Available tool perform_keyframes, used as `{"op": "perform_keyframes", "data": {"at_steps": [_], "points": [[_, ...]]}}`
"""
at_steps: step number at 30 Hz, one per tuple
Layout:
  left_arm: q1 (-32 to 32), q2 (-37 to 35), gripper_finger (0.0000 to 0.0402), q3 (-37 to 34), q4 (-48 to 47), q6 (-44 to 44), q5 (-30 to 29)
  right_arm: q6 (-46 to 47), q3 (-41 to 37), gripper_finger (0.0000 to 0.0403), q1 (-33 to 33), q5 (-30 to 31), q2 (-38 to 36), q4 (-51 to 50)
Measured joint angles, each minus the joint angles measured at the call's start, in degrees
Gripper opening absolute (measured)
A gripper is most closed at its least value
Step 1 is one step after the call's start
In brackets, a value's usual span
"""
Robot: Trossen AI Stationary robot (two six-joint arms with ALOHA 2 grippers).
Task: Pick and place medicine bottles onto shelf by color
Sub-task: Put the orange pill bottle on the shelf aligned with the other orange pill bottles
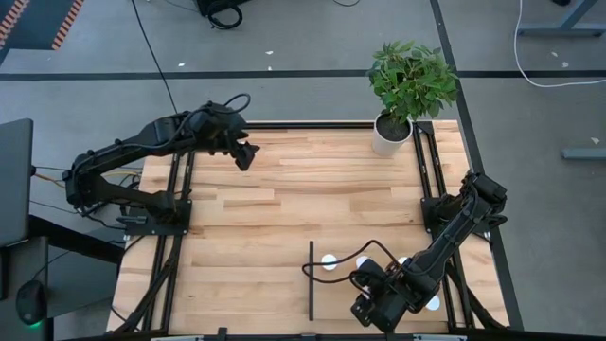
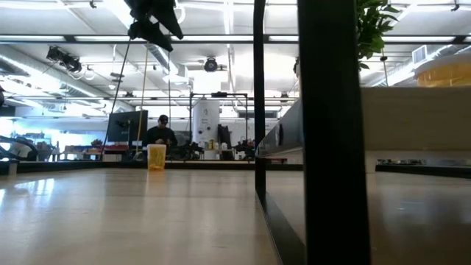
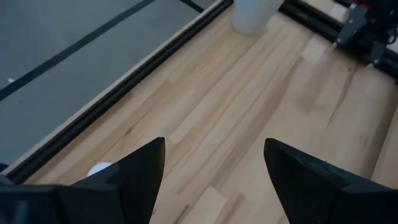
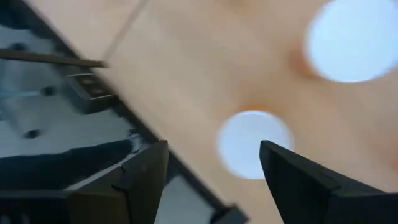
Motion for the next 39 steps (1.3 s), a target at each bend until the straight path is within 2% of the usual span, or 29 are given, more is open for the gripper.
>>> {"op": "perform_keyframes", "data": {"at_steps": [4, 15, 21, 34, 39], "points": [[0.0, 0.1, 0.0273, 0.0, -0.4, -0.1, 0.1, 1.3, -0.1, 0.0261, 0.0, 0.0, 0.0, -4.7], [0.0, 0.1, 0.0259, 0.0, -0.4, -0.1, 1.1, 9.1, -7.0, 0.0261, 0.0, 0.4, 0.1, 5.7], [0.0, 0.1, 0.0252, 0.0, -0.4, 0.2, 2.0, 10.2, -7.4, 0.0261, 0.0, 0.2, 0.0, 6.2], [0.0, 0.1, 0.0234, 0.0, -0.5, 0.3, 2.2, 5.2, -4.2, 0.0261, -0.5, -0.7, 0.0, 4.7], [0.0, 0.1, 0.0231, 0.0, -0.7, 0.3, 2.2, -1.7, -2.2, 0.0261, -0.4, -3.4, 0.1, 4.6]]}}
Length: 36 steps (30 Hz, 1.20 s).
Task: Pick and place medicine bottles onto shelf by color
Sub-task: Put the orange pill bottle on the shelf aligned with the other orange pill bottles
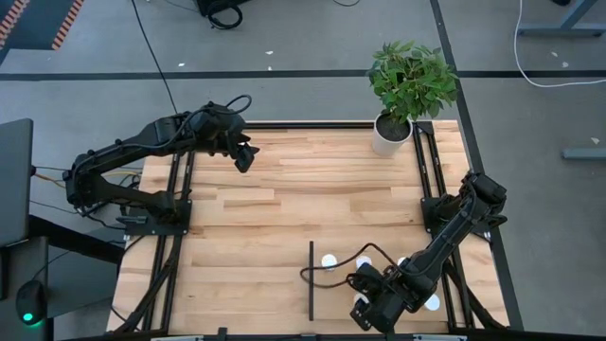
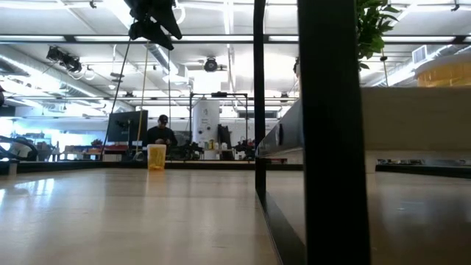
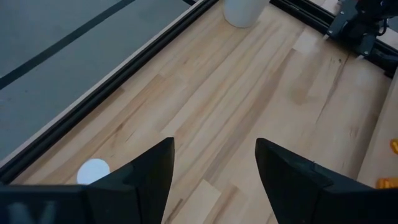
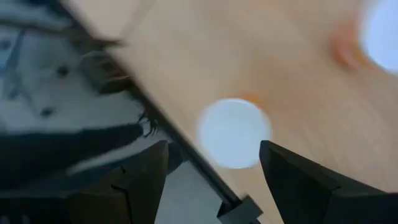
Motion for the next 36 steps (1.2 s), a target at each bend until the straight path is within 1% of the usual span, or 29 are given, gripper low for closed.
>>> {"op": "perform_keyframes", "data": {"at_steps": [2, 8, 10, 12, 16, 19, 23, 28, 32, 36], "points": [[0.0, 0.0, 0.0231, 0.0, -0.1, 0.0, 0.0, -7.2, 2.0, 0.0261, -0.1, 0.0, 0.0, 0.1], [0.0, 0.0, 0.0229, 0.0, 0.0, 0.4, 2.0, -30.7, 7.1, 0.0261, -0.5, 0.0, -0.1, -4.3], [-0.1, 0.0, 0.0229, 0.0, 0.0, 0.5, 2.4, -36.6, 7.4, 0.0261, -0.3, 0.0, -0.1, -5.1], [-0.5, 0.0, 0.0228, 0.0, -0.1, 0.4, 2.4, -40.2, 7.2, 0.0261, 0.3, 0.0, -0.1, -5.3], [-1.8, -0.1, 0.0228, 0.0, -1.0, 0.0, 2.4, -43.1, 4.9, 0.0262, 1.4, 0.7, -0.1, -5.4], [-3.1, -0.1, 0.0228, 0.0, -1.8, -0.5, 2.4, -40.9, 4.1, 0.0268, 1.6, 1.1, -0.1, -5.3], [-4.5, -0.1, 0.0228, 0.0, -2.2, -2.2, 2.4, -38.7, 4.1, 0.0289, 0.9, 1.2, -0.1, -4.6], [-5.4, -0.1, 0.0226, 0.0, -2.2, -3.0, 2.3, -43.2, 4.0, 0.0321, -0.1, 1.8, -0.1, -2.0], [-5.4, -0.1, 0.0221, 0.0, -2.1, -3.0, 2.3, -49.1, 1.1, 0.0338, -0.1, 5.7, -0.1, 2.6], [-5.4, -0.1, 0.0214, 0.0, -2.2, -3.2, 2.3, -49.5, -2.6, 0.0339, -0.1, 4.2, -0.1, 5.0]]}}
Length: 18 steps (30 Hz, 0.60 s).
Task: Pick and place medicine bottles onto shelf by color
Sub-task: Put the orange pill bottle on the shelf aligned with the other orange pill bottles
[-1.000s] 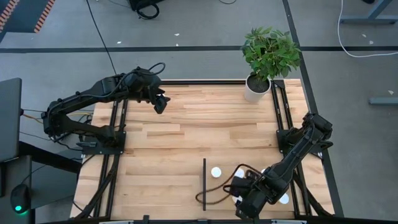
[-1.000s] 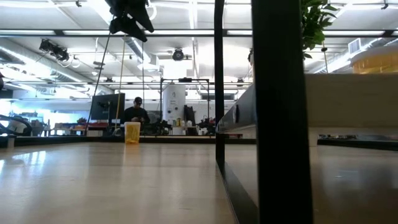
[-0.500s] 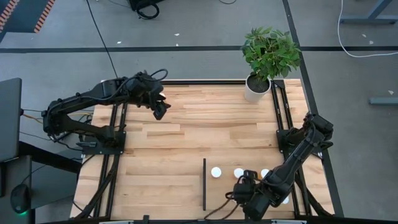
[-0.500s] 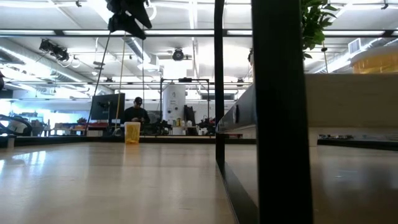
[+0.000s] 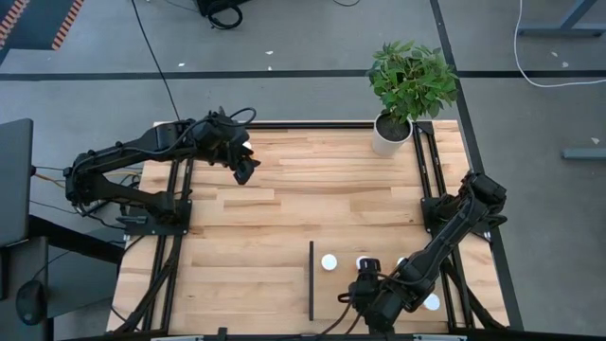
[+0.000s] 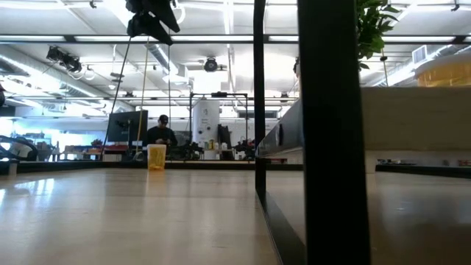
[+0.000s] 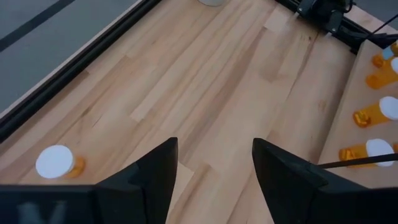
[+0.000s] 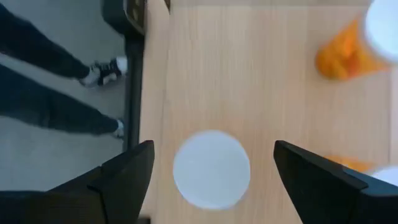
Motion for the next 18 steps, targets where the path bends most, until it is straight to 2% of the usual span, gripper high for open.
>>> {"op": "perform_keyframes", "data": {"at_steps": [14, 18], "points": [[0.0, 0.0, 0.0194, 0.0, -0.9, -0.9, 0.0, -0.6, -3.3, 0.0339, 0.1, -0.9, 0.0, 0.6], [0.0, 0.0, 0.0190, 0.0, -0.9, -0.9, 0.0, -0.5, -4.3, 0.0339, 0.1, 0.6, 0.0, 1.7]]}}
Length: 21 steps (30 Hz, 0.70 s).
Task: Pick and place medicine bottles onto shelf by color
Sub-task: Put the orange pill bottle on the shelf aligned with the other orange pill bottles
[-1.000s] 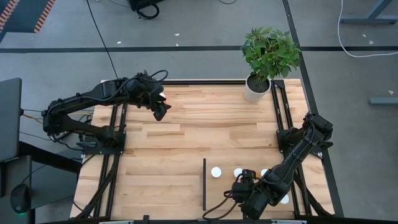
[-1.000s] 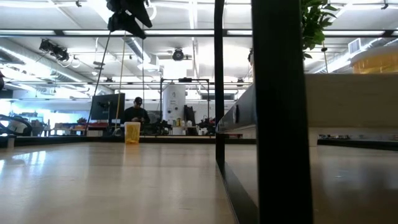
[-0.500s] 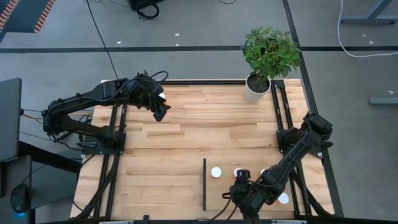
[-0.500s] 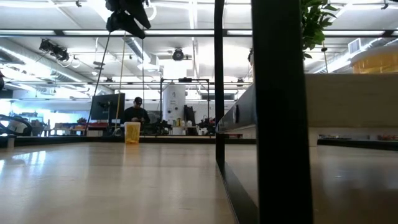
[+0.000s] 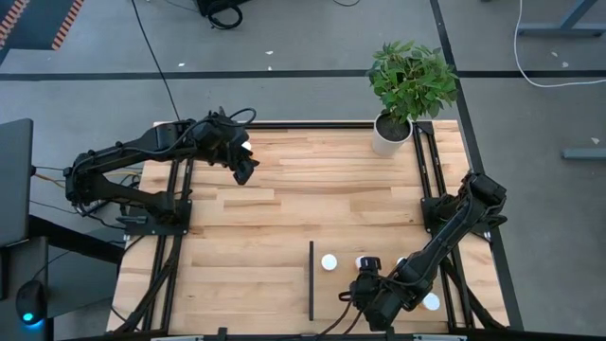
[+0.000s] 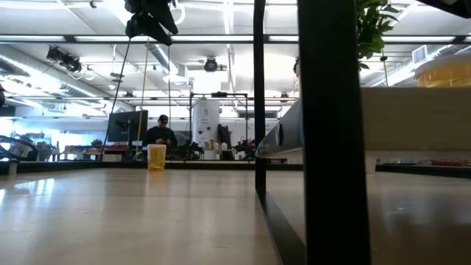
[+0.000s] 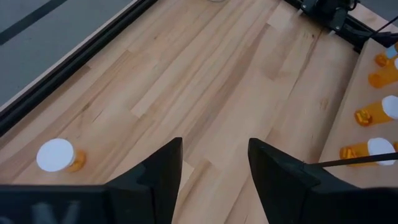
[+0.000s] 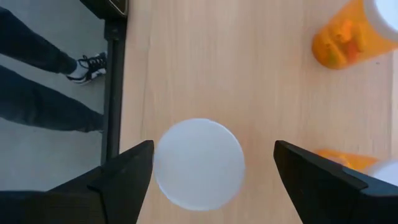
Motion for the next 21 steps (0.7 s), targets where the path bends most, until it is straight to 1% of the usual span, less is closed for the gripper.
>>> {"op": "perform_keyframes", "data": {"at_steps": [5, 14, 21], "points": [[0.0, 0.0, 0.0189, 0.0, 0.0, 0.0, 0.0, -0.3, -1.6, 0.0339, 0.0, -0.1, 0.0, 3.7], [0.0, 0.0, 0.0186, 0.0, 0.0, -0.9, 0.0, 1.5, -2.3, 0.0338, 0.0, -0.2, 0.0, 1.8], [0.0, 0.0, 0.0178, 0.0, 0.0, -1.6, 0.0, 4.5, -2.3, 0.0307, 0.0, -0.2, 0.0, 0.9]]}}
